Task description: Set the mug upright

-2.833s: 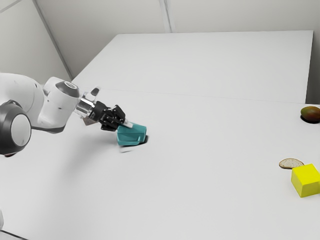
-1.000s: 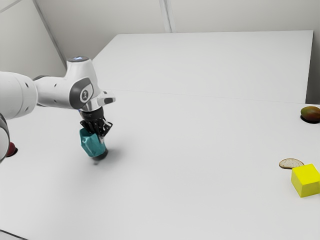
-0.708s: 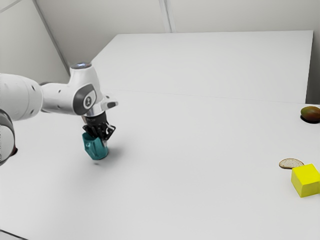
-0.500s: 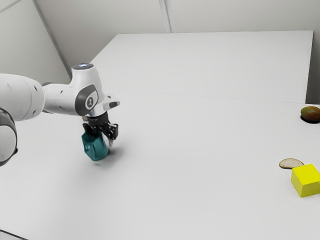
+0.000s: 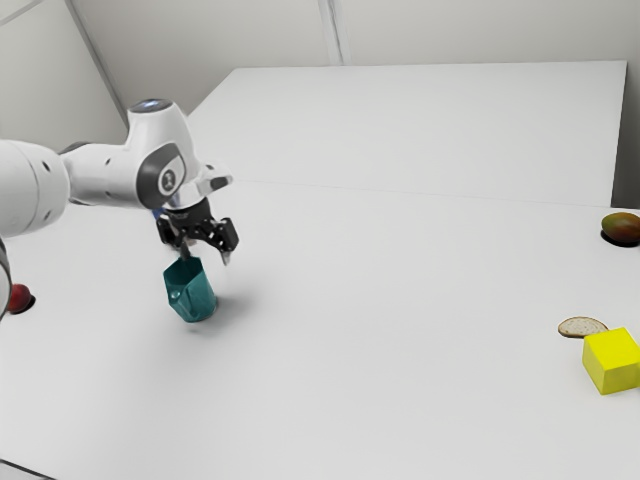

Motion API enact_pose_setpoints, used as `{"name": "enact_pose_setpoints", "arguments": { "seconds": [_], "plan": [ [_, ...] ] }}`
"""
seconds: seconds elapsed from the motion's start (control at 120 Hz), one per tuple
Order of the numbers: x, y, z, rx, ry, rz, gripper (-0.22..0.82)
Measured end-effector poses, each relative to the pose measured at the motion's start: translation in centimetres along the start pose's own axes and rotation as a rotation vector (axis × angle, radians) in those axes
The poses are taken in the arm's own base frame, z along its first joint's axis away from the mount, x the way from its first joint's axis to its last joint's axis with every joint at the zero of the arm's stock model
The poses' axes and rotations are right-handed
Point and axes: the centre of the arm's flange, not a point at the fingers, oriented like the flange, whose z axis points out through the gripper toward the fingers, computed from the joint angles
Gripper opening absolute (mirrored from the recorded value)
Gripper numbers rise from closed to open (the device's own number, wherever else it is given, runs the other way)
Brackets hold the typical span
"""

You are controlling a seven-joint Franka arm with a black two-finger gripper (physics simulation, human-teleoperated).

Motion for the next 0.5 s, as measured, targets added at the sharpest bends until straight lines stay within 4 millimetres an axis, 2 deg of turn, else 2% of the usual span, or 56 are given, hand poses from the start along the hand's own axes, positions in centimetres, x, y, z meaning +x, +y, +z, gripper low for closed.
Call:
{"name": "enact_pose_setpoints", "arguments": {
  "seconds": [0.192,0.342,0.5],
  "plan": [
    [-0.3,-0.9,-6.8,-0.021,0.069,0.026,0.59],
    [0.0,-1.5,-13.5,-0.014,0.121,0.069,0.60],
    [-0.1,-2.2,-18.6,-0.012,0.135,0.093,0.60]
  ]
}}
